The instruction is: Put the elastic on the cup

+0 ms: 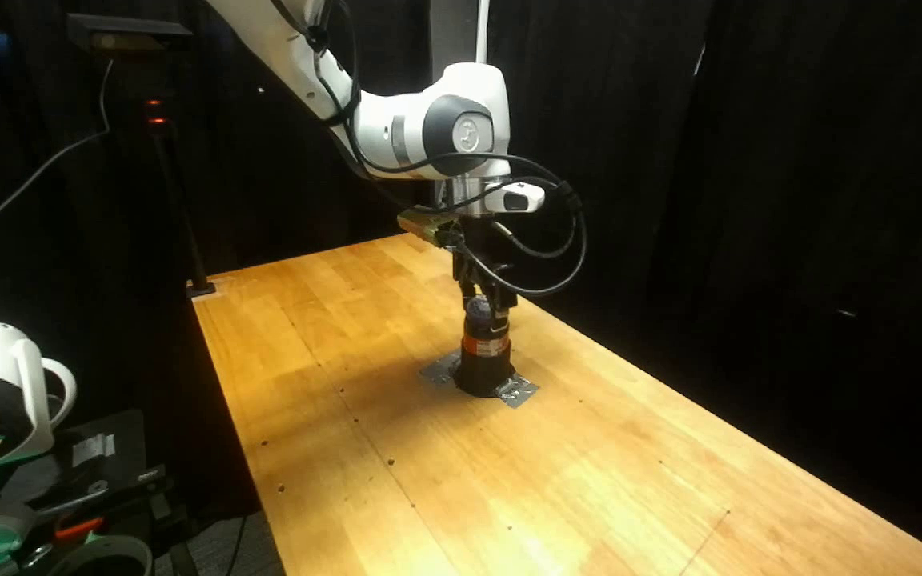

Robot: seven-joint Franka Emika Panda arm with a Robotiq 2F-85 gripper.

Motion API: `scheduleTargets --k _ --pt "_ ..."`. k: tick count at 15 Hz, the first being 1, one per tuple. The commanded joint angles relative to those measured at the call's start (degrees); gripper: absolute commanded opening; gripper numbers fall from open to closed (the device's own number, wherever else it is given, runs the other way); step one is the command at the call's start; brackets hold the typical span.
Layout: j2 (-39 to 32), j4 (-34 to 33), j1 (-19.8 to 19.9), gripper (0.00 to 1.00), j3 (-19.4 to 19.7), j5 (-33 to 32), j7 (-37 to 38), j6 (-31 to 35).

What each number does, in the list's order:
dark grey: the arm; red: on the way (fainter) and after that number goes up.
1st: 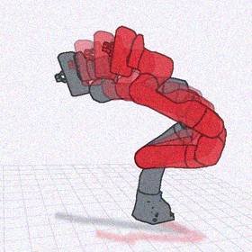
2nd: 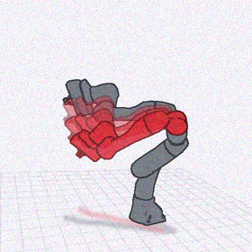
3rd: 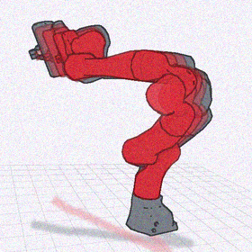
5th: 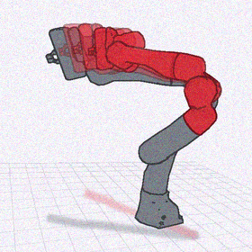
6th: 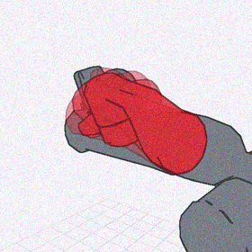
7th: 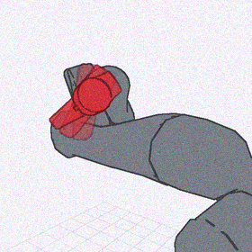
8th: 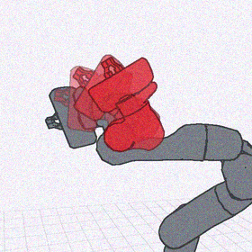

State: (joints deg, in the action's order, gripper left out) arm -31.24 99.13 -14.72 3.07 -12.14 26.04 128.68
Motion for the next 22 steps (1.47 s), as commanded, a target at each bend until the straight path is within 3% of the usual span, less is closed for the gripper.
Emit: scheduleTargets --k 1,13,22 --pt "0.59 -0.48 0.12 1.0 -0.74 0.96 0.22 -6.5" --pt "-1.75 -6.97 2.07 1.0 -2.91 2.41 -5.09 -22.28" --pt "-3.92 -6.2 3.06 1.0 -3.95 4.22 -6.88 -16.1"
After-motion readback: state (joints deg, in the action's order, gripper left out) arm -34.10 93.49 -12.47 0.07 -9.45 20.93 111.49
